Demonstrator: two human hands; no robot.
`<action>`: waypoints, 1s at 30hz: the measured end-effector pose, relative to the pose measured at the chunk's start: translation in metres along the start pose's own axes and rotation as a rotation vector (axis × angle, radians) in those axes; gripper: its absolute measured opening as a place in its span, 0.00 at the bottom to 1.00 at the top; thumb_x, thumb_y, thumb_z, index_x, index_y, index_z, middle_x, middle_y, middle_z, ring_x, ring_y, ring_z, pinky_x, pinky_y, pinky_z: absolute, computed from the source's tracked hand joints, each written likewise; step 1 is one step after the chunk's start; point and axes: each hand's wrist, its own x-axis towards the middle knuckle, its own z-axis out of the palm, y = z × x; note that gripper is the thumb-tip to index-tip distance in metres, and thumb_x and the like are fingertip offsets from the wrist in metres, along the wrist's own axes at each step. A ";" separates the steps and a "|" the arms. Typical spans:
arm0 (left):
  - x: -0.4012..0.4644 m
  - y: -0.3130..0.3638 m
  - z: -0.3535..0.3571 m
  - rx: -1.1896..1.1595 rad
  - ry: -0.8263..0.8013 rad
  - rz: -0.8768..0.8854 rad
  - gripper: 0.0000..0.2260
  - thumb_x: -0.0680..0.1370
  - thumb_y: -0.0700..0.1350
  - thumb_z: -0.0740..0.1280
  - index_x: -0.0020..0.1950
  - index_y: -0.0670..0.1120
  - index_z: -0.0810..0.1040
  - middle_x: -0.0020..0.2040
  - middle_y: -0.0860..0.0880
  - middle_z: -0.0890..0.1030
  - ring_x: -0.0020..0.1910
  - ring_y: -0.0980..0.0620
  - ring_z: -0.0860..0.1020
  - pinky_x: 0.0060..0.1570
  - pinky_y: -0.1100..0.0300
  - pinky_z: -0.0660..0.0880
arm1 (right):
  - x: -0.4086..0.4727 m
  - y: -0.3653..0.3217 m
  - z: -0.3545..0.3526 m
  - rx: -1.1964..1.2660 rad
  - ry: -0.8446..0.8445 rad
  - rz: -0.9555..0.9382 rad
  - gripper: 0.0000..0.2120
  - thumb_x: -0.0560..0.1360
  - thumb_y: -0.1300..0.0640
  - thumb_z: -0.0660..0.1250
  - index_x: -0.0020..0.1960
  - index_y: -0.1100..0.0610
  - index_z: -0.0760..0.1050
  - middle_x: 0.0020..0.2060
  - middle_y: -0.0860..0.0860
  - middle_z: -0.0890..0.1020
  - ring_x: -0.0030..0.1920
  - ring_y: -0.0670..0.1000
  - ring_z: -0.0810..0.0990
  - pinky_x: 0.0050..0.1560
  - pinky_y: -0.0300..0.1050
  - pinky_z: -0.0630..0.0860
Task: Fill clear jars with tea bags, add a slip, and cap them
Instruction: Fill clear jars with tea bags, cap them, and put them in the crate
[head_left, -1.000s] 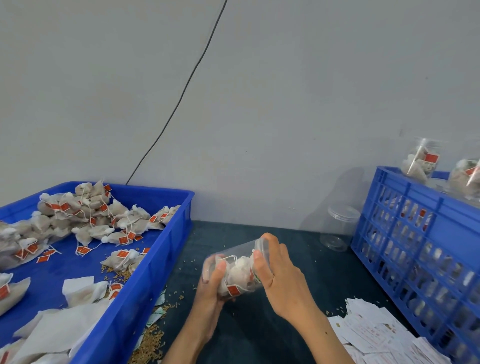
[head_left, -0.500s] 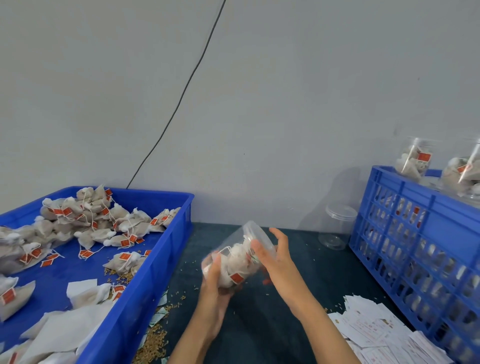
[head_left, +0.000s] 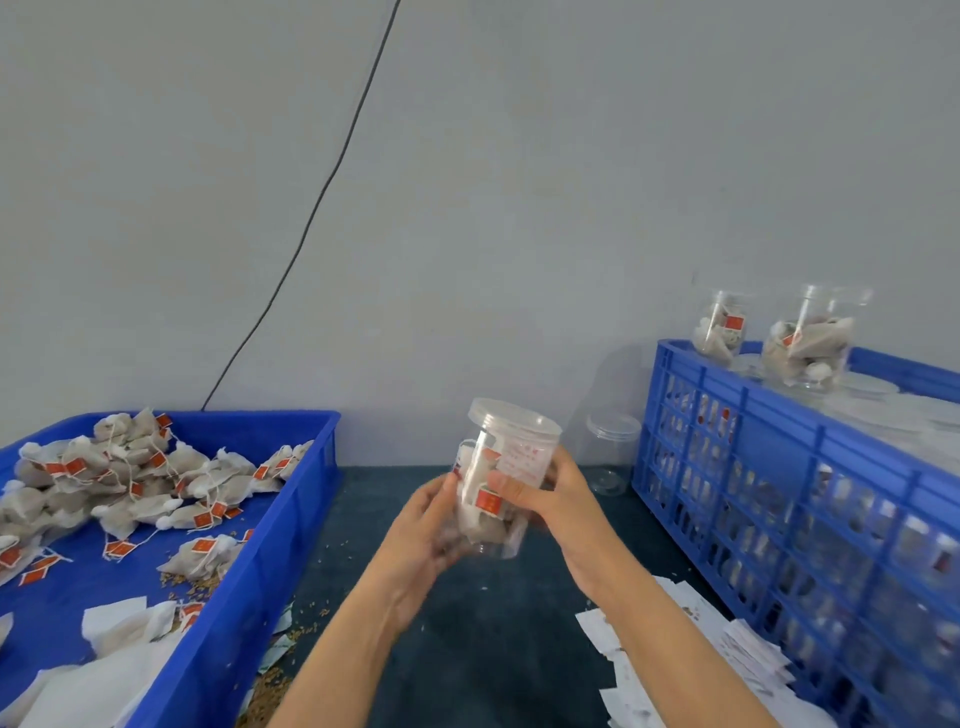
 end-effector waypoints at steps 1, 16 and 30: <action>-0.001 0.006 0.004 0.083 0.060 0.089 0.19 0.77 0.52 0.65 0.67 0.51 0.72 0.62 0.47 0.80 0.59 0.49 0.79 0.63 0.48 0.74 | -0.003 -0.004 -0.007 -0.009 0.015 -0.009 0.31 0.65 0.55 0.77 0.65 0.51 0.68 0.55 0.45 0.80 0.54 0.42 0.79 0.45 0.34 0.76; 0.014 0.097 0.156 0.439 -0.177 0.381 0.20 0.80 0.37 0.64 0.69 0.53 0.72 0.54 0.48 0.78 0.54 0.52 0.79 0.52 0.60 0.77 | -0.033 -0.117 -0.125 -0.146 0.313 -0.130 0.27 0.64 0.58 0.80 0.57 0.53 0.69 0.50 0.48 0.81 0.48 0.47 0.81 0.43 0.43 0.78; 0.080 0.068 0.346 0.433 -0.480 0.313 0.26 0.77 0.31 0.62 0.74 0.45 0.63 0.71 0.47 0.68 0.67 0.47 0.70 0.66 0.51 0.70 | -0.008 -0.152 -0.301 -0.214 0.609 -0.015 0.27 0.64 0.57 0.79 0.58 0.65 0.75 0.48 0.61 0.83 0.40 0.55 0.80 0.38 0.49 0.72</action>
